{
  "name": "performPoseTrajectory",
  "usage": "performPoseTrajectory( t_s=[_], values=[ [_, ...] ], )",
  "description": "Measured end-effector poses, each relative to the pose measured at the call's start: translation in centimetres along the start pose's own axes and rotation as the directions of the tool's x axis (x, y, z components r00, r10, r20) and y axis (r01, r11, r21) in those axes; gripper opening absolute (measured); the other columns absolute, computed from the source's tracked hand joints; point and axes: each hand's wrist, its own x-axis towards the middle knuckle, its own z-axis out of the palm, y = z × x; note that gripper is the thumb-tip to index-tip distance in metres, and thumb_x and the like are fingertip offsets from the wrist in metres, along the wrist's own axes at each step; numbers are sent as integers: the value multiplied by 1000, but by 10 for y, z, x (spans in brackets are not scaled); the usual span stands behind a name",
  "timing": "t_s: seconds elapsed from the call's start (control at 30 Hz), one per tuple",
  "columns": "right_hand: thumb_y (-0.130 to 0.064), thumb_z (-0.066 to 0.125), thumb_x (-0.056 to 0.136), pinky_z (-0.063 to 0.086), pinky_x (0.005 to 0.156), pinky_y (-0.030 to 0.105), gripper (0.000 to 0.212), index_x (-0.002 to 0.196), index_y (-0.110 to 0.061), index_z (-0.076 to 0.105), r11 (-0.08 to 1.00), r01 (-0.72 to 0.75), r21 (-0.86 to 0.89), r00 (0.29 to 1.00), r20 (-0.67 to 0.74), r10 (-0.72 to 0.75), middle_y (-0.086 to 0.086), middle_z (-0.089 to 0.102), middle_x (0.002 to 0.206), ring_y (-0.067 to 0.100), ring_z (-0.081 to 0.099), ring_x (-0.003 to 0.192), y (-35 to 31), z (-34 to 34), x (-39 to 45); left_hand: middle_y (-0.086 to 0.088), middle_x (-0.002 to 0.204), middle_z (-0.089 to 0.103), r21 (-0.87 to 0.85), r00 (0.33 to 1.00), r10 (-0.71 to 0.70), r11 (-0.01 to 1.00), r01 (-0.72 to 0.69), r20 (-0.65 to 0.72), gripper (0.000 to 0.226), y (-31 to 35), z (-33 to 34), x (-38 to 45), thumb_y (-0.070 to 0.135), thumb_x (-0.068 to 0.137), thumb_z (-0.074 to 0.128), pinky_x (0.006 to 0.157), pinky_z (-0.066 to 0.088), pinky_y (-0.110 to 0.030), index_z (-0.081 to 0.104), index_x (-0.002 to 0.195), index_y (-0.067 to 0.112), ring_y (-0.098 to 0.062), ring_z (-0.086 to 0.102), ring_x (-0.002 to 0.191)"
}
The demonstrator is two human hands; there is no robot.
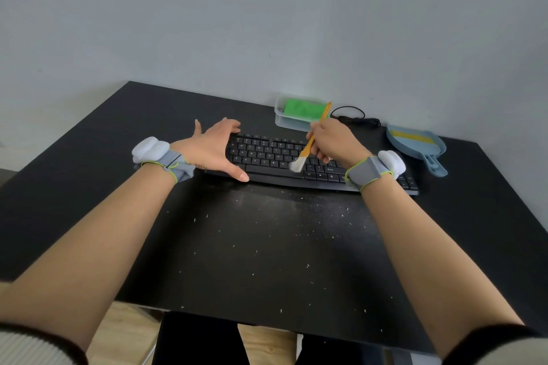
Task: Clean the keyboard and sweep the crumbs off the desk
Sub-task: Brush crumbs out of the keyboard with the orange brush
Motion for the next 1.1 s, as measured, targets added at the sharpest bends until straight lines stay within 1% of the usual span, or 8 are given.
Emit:
performPoseTrajectory(
  t_s=[0.13,0.27,0.33,0.47,0.63,0.83,0.97,1.1],
  values=[
    [-24,34,105,52,57,35,32,89,-7,55,999,47,0,976,-211,-46,12,65,69,26,58,57,4,-5,6,3,156,33,4,1000,7,1000,-7,9,124,-1,-1,-1,59,60,85,115,-17,-61,15,152,17,-20,21,148],
    [-11,33,103,52,85,52,26,84,-8,51,966,87,-245,981,-145,-126,31,66,100,44,64,89,1,5,0,3,155,33,12,1000,9,1000,-9,9,124,0,-1,0,60,60,85,115,-17,-61,15,152,16,-20,21,148],
    [-11,30,103,54,81,51,27,88,-7,52,963,83,-257,990,-92,-110,30,65,99,37,61,79,-3,6,-1,3,156,32,9,1000,10,1000,-10,11,124,0,0,0,60,59,85,115,-17,-61,15,152,16,-20,22,148],
    [-13,33,103,41,48,29,32,79,-8,53,998,-21,-59,999,-40,19,10,56,61,21,47,50,-7,-7,4,3,156,32,12,1000,8,1000,-9,8,125,-1,0,0,61,59,85,115,-17,-61,14,152,16,-20,22,148],
    [-11,30,103,47,77,41,30,93,-3,57,973,2,-233,988,-151,-38,20,58,86,27,49,79,-3,-3,1,3,156,32,3,1000,9,1000,-9,5,125,-1,1,-1,61,58,86,115,-18,-61,15,152,17,-20,23,147],
    [-10,36,103,40,49,29,31,78,-7,53,997,-61,-45,998,-8,61,9,53,61,25,47,53,3,1,0,4,156,32,7,1000,14,1000,-14,5,125,-1,1,0,60,59,85,115,-17,-61,14,152,17,-20,22,148],
    [-17,35,103,51,77,39,32,95,0,61,996,44,-76,975,-214,-59,17,67,83,33,61,81,-1,2,4,4,156,32,6,1000,8,1000,-8,9,124,-3,1,0,60,59,85,115,-19,-60,14,152,18,-20,19,149],
    [-14,33,103,54,78,44,33,99,4,61,983,60,-176,988,-132,-84,26,67,93,40,63,85,-1,14,1,4,155,32,14,1000,10,1000,-10,6,124,-2,2,1,60,59,85,115,-18,-60,15,151,17,-20,22,148]
  ],
)
